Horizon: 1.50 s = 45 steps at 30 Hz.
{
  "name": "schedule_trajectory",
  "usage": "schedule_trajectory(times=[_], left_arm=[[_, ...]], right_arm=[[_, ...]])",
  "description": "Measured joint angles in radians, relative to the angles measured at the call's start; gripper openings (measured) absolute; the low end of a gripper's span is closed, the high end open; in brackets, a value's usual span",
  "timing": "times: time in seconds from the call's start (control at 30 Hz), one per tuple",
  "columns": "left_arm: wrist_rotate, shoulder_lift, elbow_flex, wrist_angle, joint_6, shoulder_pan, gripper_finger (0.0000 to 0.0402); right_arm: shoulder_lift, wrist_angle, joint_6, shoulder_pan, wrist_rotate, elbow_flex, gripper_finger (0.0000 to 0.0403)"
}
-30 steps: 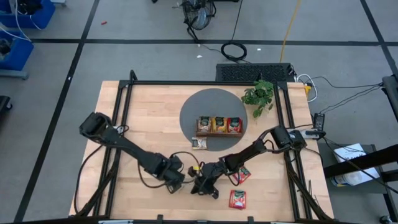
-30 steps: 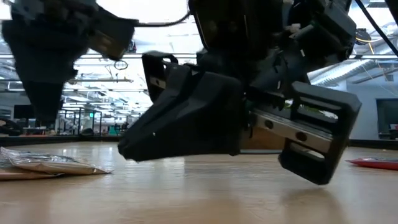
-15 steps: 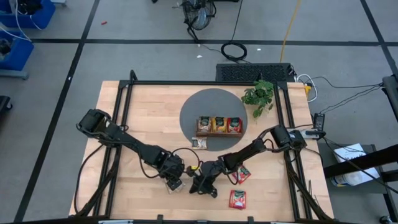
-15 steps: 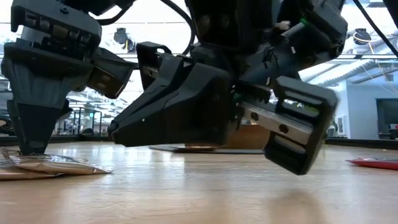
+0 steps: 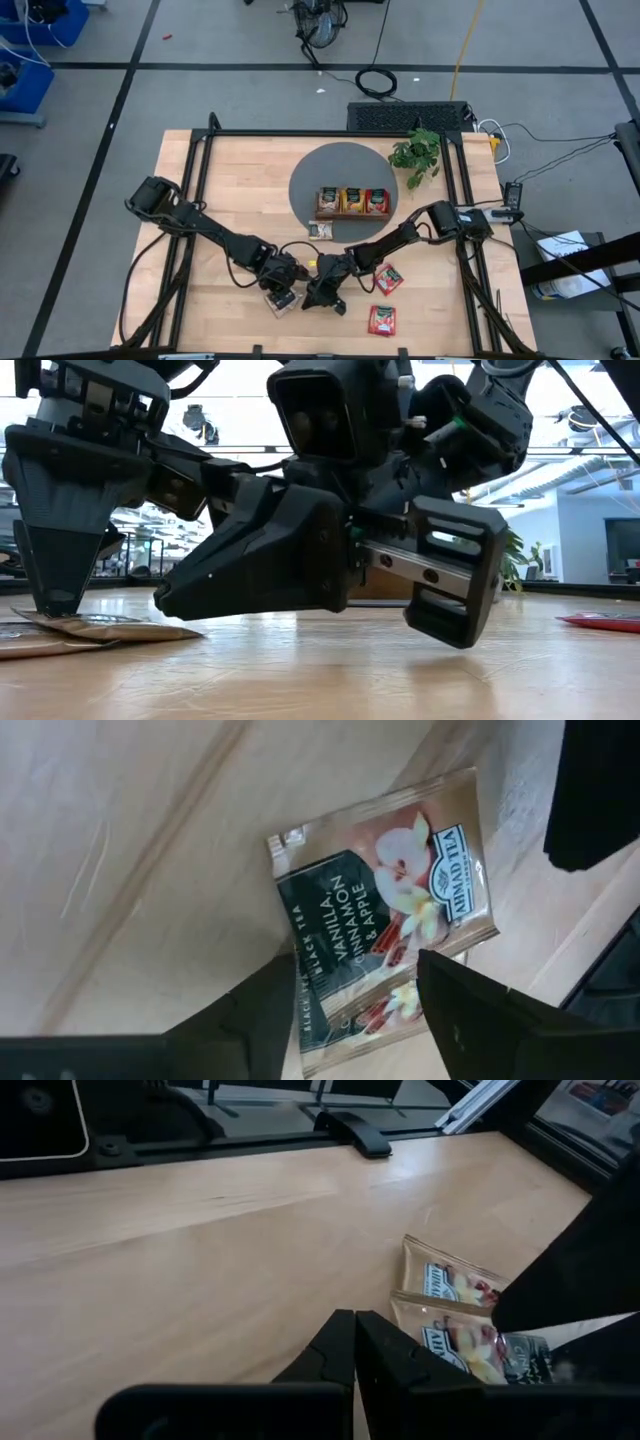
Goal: Pick & Place Tea
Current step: Put the right brown tea packet into the left section of the wooden organizer, then put the bottom right brown tea packet into the left section of the wooden organizer
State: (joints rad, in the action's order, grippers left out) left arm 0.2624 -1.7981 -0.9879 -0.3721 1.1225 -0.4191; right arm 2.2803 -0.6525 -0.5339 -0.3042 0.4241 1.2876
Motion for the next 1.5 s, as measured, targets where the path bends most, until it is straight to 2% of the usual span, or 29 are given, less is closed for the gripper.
schedule_trajectory(times=[0.43,0.7,0.9,1.17,1.5], left_arm=[[-0.076,-0.003,0.002,0.09,-0.021,0.002,0.0187],[-0.073,-0.003,0.0,0.108,-0.046,-0.001,0.0165],[-0.071,-0.003,0.0,0.114,-0.075,-0.002,0.0117],[-0.104,-0.002,0.0,0.096,-0.129,-0.002,0.0009],[-0.111,-0.001,-0.002,0.033,-0.126,-0.008,0.0044]], right_arm=[[0.008,0.029,0.035,0.035,-0.027,0.004,0.0],[0.008,0.035,0.043,0.047,-0.05,0.004,0.0],[0.024,0.021,0.049,0.051,-0.057,0.004,0.0],[0.024,0.026,0.057,0.055,-0.083,0.004,0.0],[0.025,0.03,0.069,0.061,-0.086,0.004,0.0]])
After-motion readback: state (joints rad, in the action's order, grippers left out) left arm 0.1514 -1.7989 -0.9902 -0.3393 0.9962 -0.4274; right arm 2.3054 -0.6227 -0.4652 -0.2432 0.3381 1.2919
